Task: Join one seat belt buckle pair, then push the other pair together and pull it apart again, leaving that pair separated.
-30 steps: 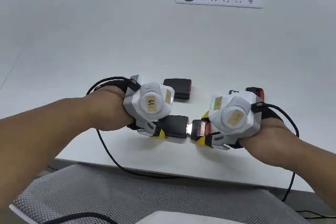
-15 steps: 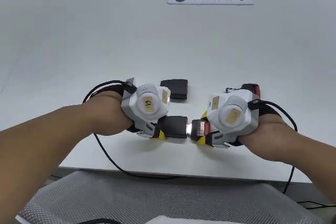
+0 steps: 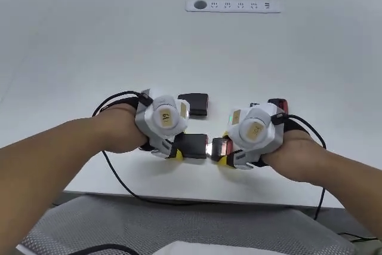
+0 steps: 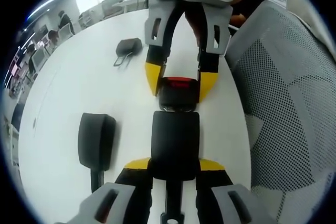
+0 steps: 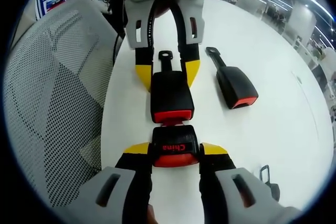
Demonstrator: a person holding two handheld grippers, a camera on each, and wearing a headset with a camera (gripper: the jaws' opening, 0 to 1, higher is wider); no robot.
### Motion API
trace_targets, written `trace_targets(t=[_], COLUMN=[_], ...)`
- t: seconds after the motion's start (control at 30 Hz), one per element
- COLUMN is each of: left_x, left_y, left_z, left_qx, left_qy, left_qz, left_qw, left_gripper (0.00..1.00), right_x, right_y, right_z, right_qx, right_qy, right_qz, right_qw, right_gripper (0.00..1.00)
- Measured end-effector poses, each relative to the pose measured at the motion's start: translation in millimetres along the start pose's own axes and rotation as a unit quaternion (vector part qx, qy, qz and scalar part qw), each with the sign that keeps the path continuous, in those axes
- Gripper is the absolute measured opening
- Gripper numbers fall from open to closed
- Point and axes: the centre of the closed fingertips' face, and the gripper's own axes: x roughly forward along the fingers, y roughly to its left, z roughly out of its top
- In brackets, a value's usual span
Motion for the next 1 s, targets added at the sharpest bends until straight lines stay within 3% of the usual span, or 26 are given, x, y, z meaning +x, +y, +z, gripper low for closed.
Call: trace_targets(t=[0.2, 0.47, 0.57, 0.7, 0.8, 0.93, 1.0], left_x=[0.2, -0.8, -5.9, -16.3, -22.6, -30.6, -30.7], left_y=[0.7, 1.6, 0.2, 4.9, 14.6, 35.3, 46.5], left_z=[0.4, -2.1, 6.8, 14.3, 12.3, 19.3, 17.6], left_qx=[0.003, -0.043, -0.051, -0.055, -0.038, -0.063, -0.064], left_qy=[0.006, -0.004, -0.028, -0.043, -0.031, -0.057, -0.054], left_qz=[-0.002, 0.007, 0.012, 0.016, 0.03, 0.046, 0.053], left_qw=[1.0, 0.999, 0.9982, 0.9974, 0.9984, 0.9953, 0.9951], left_gripper=[0.32, 0.4, 0.4, 0.41, 0.41, 0.42, 0.42], right_x=[-0.8, -4.7, -11.0, -21.2, -30.4, -36.0, -38.5], right_y=[-0.7, -5.4, -1.9, -5.6, -12.0, -26.0, -33.1], right_z=[1.0, 3.3, 9.1, 17.6, 19.6, 8.8, 0.3], right_qx=[-0.006, -0.007, -0.002, -0.014, -0.015, -0.01, -0.008], right_qy=[-0.001, -0.011, -0.022, -0.031, -0.036, -0.032, -0.026], right_qz=[0.001, -0.009, 0.0, 0.003, -0.001, -0.014, -0.02], right_qw=[1.0, 0.9999, 0.9998, 0.9994, 0.9992, 0.9993, 0.9994], right_gripper=[0.34, 0.37, 0.37, 0.36, 0.36, 0.36, 0.35])
